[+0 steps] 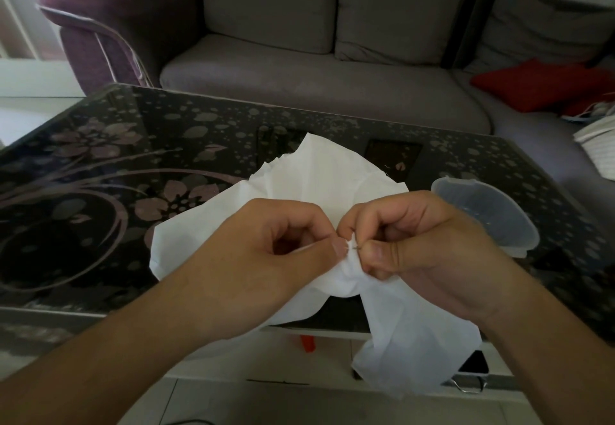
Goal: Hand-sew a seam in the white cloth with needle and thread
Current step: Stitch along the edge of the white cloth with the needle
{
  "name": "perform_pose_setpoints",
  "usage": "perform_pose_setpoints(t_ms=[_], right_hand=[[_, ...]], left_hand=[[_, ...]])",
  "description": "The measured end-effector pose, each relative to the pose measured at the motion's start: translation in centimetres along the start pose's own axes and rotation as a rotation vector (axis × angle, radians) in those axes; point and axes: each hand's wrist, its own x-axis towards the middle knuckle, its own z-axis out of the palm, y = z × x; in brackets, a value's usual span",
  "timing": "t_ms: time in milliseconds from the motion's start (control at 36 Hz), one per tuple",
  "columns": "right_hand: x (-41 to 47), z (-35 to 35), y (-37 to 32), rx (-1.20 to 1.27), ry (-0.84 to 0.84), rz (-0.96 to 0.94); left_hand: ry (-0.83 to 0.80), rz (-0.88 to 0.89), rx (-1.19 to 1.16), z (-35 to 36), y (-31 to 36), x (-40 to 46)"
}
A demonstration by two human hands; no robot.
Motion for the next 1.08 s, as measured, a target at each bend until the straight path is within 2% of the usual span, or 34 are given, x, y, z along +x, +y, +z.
perform_pose_setpoints(t_ms=[361, 639, 1083], right_hand=[[-0.3, 0.0, 0.1, -0.18, 0.098, 0.019], [-0.7, -0.2, -1.0, -0.391, 0.212, 0.044], [-0.6, -0.2, -1.0, -0.323, 0.214, -0.023]], left_hand=[[-0.019, -0.025, -0.182, -0.1, 0.0, -0.2], [0.042, -0.05, -0.12, -0.3, 0.0, -0.2], [0.009, -0.055, -0.2, -0.3, 0.3, 0.0]])
